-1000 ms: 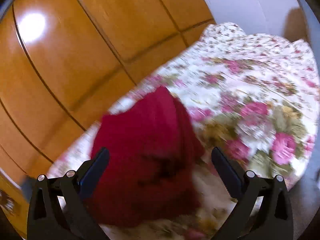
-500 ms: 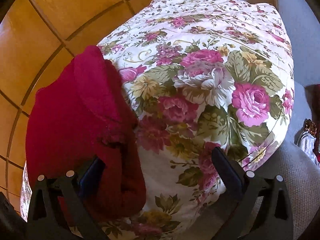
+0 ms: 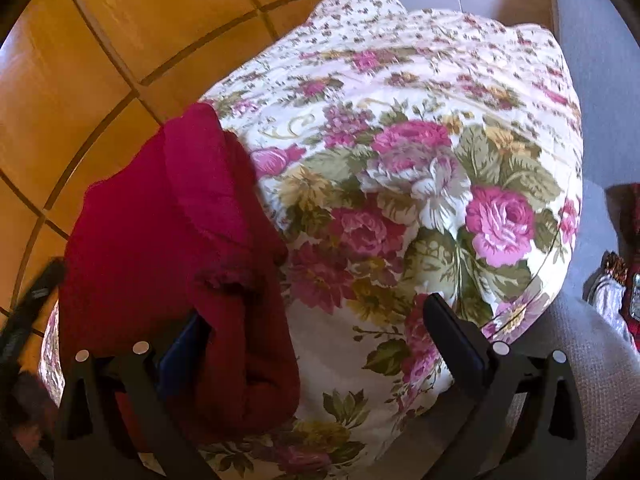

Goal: Fold small clothes

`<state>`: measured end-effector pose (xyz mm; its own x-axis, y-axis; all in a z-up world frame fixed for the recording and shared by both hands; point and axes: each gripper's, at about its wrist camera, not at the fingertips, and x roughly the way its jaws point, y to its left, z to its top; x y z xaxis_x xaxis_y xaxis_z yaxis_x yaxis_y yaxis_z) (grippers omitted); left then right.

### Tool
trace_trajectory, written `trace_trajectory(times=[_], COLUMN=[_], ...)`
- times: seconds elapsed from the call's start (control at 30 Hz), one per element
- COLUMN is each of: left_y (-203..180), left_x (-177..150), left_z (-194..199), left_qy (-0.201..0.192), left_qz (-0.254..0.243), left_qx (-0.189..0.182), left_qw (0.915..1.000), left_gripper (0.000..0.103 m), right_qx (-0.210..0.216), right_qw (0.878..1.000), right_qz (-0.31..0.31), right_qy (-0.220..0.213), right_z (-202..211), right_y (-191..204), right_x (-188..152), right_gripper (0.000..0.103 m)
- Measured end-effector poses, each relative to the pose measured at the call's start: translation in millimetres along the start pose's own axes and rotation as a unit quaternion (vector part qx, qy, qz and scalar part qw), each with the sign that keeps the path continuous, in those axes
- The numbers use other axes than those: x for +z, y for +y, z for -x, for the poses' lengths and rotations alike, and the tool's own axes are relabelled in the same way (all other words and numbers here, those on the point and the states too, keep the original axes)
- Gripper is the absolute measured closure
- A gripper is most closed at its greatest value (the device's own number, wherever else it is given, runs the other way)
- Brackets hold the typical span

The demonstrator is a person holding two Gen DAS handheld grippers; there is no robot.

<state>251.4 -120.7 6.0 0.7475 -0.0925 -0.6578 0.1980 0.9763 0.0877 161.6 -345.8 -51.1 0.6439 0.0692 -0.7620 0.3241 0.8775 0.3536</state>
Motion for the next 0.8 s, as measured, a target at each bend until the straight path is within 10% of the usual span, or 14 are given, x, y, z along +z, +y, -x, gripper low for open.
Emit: trace_trajectory(times=[0.17, 0.33, 0.8], left_y=[14, 56, 63], left_x=[-8, -18, -59], left_z=[-42, -75, -2], left_qy=[0.028, 0.071, -0.018], left_qz=[0.007, 0.104, 0.150], left_qx=[0.022, -0.068, -0.098], left_qw=[0.9993, 0.9897, 0.9837], left_gripper=[0.007, 0.004, 0.004], right_qx=[0.011, 0.015, 0.061], right_qw=[1.000, 1.000, 0.996], right_qz=[0.013, 0.020, 0.018], right_qy=[-0.009, -0.003, -0.059], right_z=[4, -5, 37], right_y=[6, 7, 9], right_x=[0, 1, -7], right_gripper=[0.002, 0.002, 0.002])
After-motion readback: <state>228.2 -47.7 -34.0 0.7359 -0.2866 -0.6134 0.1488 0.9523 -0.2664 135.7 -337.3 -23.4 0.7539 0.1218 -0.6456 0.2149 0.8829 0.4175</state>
